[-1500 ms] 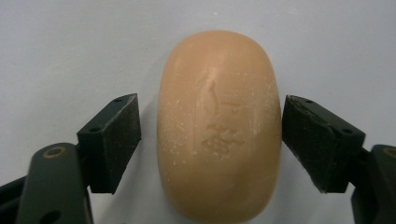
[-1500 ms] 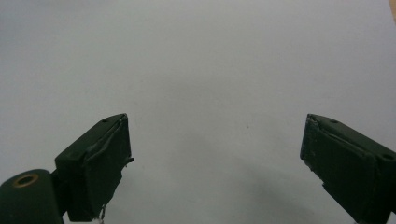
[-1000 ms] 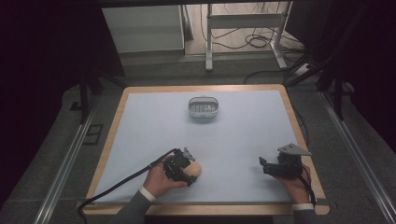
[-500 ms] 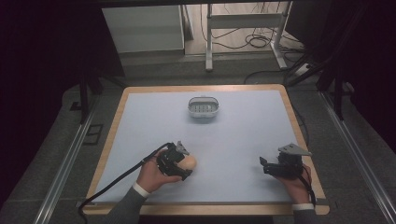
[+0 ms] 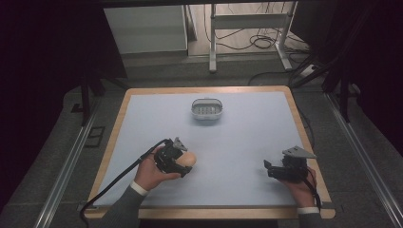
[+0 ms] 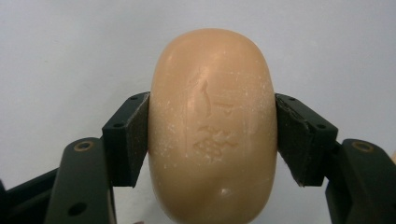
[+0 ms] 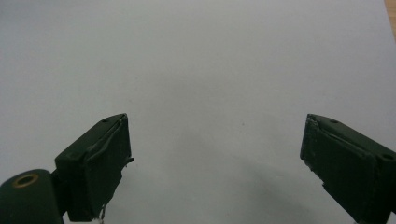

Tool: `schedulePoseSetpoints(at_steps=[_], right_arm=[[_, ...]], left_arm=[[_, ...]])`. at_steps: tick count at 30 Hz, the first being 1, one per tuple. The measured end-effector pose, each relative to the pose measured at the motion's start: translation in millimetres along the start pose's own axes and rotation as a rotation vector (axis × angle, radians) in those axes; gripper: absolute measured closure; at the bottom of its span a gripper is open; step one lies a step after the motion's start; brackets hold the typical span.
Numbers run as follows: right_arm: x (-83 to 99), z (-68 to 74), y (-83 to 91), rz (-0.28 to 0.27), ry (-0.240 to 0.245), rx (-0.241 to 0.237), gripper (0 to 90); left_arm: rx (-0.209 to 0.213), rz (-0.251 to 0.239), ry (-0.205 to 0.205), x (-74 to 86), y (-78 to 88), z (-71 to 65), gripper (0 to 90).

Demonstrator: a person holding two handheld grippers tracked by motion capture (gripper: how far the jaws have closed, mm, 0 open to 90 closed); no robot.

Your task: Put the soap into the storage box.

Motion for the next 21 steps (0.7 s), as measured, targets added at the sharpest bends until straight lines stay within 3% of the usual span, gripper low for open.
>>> schedulePoseSetpoints(at_steps=[21], right_arm=[[2.2, -2.7, -3.1, 0.014, -0.009, 0.002, 8.5]], left_arm=[[-0.042, -0.040, -0.006, -20.2, 24.7, 14.6, 32.7]])
Point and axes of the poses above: each handheld gripper's, and its own axes: y roughly backward along the jaws, x roughly out of its underside, z roughly to its left, the point moved 3 cm from there along -y, roughly forward along the jaws, and after that the axes turned 13 degrees about z, right-handed, at the moved point
